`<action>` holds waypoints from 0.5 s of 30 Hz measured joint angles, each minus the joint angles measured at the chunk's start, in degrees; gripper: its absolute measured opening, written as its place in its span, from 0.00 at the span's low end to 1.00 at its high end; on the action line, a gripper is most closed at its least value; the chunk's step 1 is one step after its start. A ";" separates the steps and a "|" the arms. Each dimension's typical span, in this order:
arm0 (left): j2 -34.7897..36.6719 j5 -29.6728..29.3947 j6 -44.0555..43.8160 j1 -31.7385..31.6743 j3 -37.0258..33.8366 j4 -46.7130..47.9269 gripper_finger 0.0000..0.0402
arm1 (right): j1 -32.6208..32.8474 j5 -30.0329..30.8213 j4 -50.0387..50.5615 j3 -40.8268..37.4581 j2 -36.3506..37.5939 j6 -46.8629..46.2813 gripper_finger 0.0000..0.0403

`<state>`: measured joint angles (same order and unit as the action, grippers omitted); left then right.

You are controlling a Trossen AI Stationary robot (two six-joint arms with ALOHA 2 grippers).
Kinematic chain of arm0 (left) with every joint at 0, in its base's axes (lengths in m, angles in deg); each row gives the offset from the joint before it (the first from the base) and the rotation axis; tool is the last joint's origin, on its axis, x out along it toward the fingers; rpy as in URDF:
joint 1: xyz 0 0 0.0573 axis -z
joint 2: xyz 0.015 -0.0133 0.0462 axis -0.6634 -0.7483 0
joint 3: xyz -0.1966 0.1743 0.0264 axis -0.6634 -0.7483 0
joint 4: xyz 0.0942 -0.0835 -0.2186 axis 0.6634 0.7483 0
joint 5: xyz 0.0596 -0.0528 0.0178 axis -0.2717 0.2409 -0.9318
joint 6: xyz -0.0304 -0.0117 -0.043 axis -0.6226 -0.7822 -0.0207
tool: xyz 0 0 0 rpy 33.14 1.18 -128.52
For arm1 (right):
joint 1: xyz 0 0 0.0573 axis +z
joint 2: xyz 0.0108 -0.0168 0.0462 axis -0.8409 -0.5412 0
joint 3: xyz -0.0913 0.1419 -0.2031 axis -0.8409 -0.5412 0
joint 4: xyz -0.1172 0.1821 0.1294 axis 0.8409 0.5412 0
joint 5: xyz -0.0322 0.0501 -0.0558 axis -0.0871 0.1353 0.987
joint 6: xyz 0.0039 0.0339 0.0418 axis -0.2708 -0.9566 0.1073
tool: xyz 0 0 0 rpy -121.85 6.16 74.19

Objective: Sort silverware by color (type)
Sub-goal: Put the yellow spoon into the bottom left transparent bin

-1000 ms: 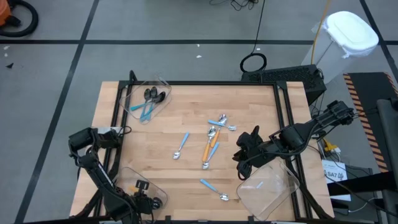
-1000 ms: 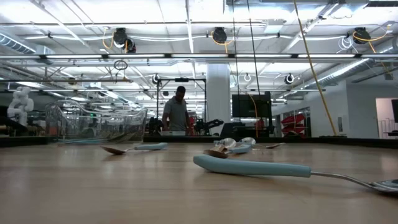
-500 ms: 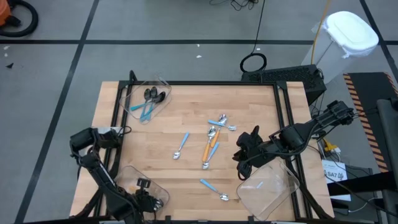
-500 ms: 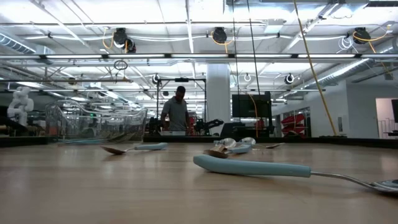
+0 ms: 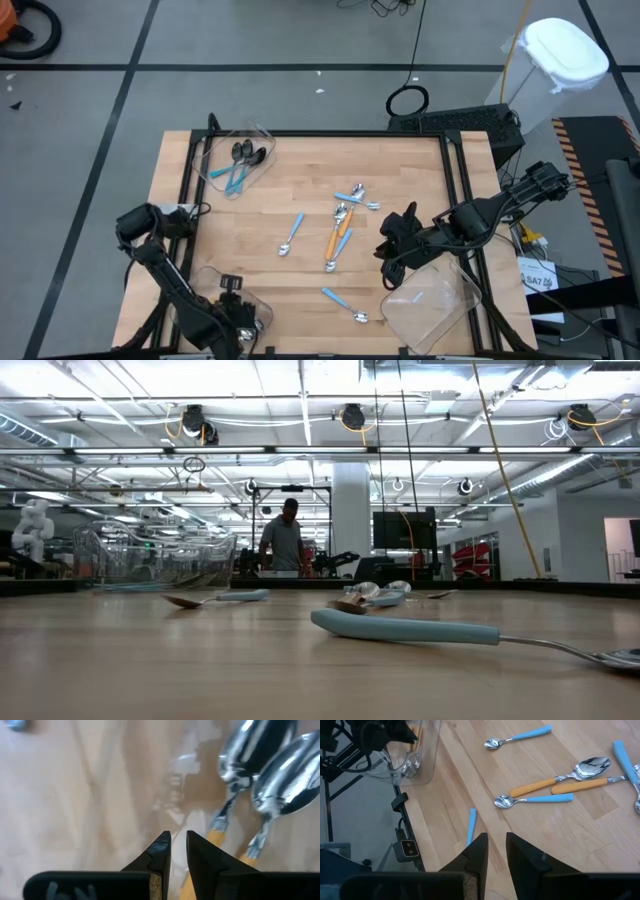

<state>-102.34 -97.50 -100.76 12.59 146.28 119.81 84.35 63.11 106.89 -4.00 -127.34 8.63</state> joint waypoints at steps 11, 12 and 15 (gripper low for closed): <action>0.17 -1.33 6.67 -6.43 13.66 3.37 0.16 | 0.00 0.02 -0.01 0.00 0.00 0.15 0.16; 0.30 -1.39 7.18 -6.82 14.07 3.51 0.16 | 0.00 0.01 -0.03 0.00 0.00 0.15 0.16; 0.31 0.67 8.51 -7.01 13.67 3.75 0.16 | 0.00 0.02 -0.05 0.00 0.00 0.13 0.16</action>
<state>-102.03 -96.84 -92.25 5.58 159.96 123.55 84.35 63.13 106.84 -4.00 -127.34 8.76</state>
